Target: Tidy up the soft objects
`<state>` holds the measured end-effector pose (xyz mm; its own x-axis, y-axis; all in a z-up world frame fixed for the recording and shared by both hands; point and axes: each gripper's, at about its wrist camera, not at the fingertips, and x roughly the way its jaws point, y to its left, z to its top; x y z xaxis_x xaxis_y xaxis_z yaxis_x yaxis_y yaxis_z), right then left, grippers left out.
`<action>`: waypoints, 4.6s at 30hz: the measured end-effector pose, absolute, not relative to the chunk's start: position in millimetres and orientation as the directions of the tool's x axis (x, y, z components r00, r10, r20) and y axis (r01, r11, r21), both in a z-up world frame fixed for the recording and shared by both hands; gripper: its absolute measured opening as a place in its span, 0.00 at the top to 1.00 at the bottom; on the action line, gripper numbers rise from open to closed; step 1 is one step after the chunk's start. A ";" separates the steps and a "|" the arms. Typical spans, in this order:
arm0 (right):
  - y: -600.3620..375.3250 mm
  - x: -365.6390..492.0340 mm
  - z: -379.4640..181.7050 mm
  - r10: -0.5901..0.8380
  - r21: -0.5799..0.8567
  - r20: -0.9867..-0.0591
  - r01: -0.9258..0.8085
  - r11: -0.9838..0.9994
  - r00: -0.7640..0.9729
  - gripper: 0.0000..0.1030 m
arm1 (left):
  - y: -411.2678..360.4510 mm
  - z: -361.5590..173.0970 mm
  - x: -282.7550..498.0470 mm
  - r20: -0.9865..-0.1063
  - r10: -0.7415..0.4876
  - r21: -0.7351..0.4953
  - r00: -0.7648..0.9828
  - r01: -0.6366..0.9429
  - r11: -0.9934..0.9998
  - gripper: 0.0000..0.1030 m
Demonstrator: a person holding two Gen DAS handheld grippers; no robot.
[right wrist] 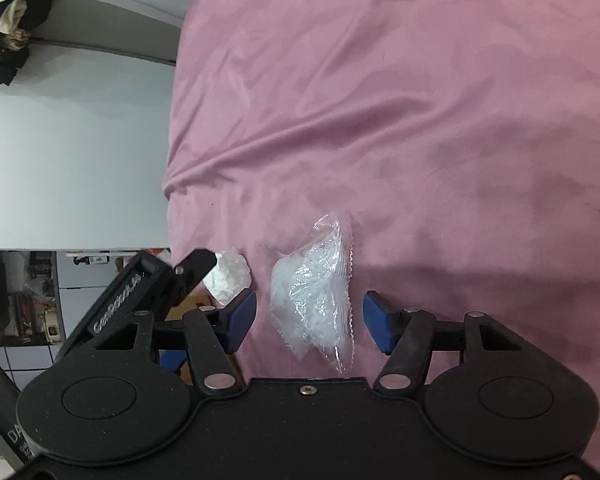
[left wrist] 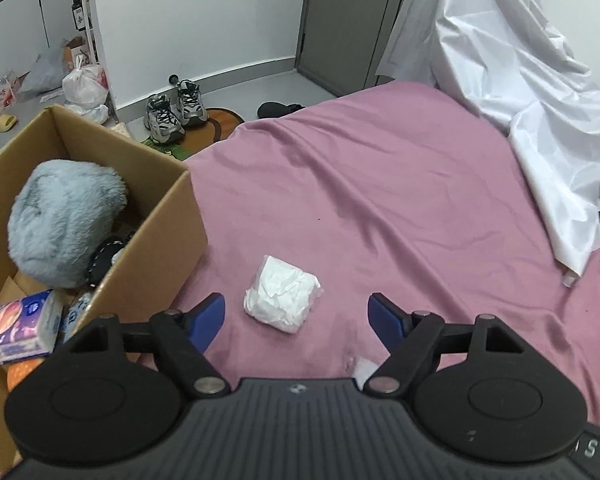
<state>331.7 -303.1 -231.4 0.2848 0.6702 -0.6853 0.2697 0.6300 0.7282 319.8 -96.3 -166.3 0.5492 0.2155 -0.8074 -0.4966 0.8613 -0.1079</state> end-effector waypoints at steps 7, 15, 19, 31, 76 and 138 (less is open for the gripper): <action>-296.3 339.8 -239.2 0.668 0.724 -0.690 0.264 0.637 0.279 0.53 | -89.4 -186.6 333.3 -0.823 0.222 -0.094 0.523 -0.510 0.855 0.24; -299.6 344.2 -235.6 0.658 0.744 -0.663 0.225 0.629 0.357 0.70 | -85.9 -201.0 340.9 -0.832 0.211 -0.094 0.513 -0.506 0.857 0.24; -307.7 348.7 -231.9 0.635 0.750 -0.651 0.223 0.622 0.416 0.70 | -85.5 -207.7 342.7 -0.837 0.211 -0.089 0.505 -0.506 0.858 0.30; -313.3 349.1 -225.8 0.639 0.765 -0.622 0.177 0.619 0.452 0.70 | -76.1 -189.0 330.0 -0.835 0.172 -0.147 0.523 -0.513 0.846 0.57; -211.0 290.6 -96.5 0.752 0.739 -0.424 -0.288 0.610 0.506 0.70 | 49.9 -48.1 177.4 -0.715 0.173 -0.267 0.678 -0.493 0.828 0.57; -149.4 249.9 -79.1 0.722 0.587 -0.567 -0.421 0.692 0.396 0.15 | 94.6 -45.0 129.1 -0.721 0.184 -0.248 0.668 -0.497 0.832 0.06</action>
<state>249.9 -149.4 -79.1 0.3965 0.7222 -0.5668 -0.4214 0.6916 0.5865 129.1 94.6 -45.0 0.6682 0.1837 -0.7209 -0.4966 0.8317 -0.2483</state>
